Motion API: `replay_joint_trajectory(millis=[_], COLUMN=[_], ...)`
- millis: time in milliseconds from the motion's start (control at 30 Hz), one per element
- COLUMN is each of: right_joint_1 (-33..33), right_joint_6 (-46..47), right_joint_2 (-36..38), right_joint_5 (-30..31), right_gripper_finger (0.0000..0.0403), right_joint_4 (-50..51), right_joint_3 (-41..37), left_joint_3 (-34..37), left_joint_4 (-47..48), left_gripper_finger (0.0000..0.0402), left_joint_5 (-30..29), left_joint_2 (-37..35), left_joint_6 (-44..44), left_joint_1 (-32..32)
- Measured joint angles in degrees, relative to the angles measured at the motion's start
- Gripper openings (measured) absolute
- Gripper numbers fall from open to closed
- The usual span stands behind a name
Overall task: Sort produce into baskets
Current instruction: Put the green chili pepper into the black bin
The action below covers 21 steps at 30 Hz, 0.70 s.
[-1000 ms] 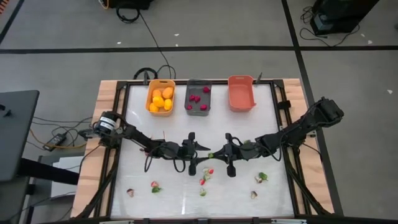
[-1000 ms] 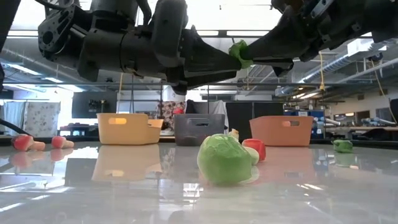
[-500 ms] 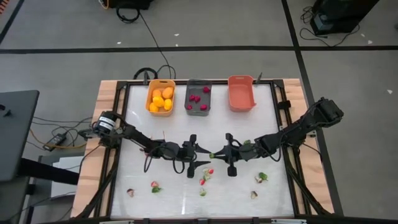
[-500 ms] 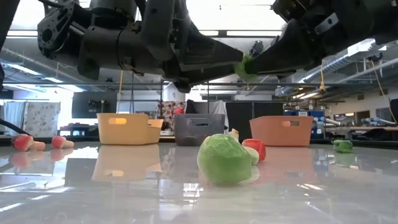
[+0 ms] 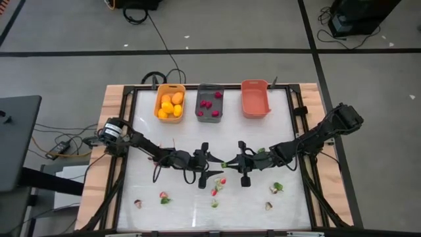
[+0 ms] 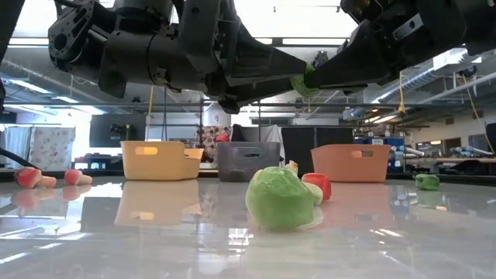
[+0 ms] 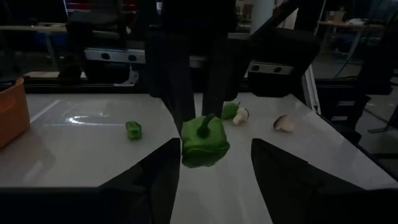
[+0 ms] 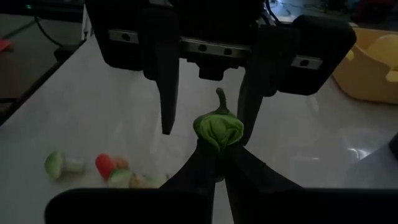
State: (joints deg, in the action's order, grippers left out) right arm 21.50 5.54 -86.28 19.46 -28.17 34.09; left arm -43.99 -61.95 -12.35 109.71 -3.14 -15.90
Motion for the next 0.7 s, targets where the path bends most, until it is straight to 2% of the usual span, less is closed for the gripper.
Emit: replay_joint_trajectory(millis=[200,500,600,700], right_joint_1=[-0.08,-0.09,-0.09,-0.07], right_joint_6=[0.25,1.48,3.43,8.32], right_joint_2=[0.02,0.02,0.04,0.08], right_joint_5=[0.22,0.44,0.68,3.38], right_gripper_finger=[0.0033,0.0035,0.0050,0.0084], right_joint_4=[0.25,0.38,1.48,3.15], right_joint_3=[0.00,0.00,0.07,0.17], left_joint_3=[-0.52,-0.52,-0.52,-0.52], left_joint_4=[0.20,0.10,0.19,0.33], left_gripper_finger=[0.0184,0.0095,0.0076,0.0071], left_joint_5=[-6.71,-7.23,-7.64,-10.71], left_joint_2=[0.04,0.07,0.15,0.17], left_joint_6=[0.51,0.79,-0.17,-2.49], left_joint_1=[0.07,0.04,0.11,0.37])
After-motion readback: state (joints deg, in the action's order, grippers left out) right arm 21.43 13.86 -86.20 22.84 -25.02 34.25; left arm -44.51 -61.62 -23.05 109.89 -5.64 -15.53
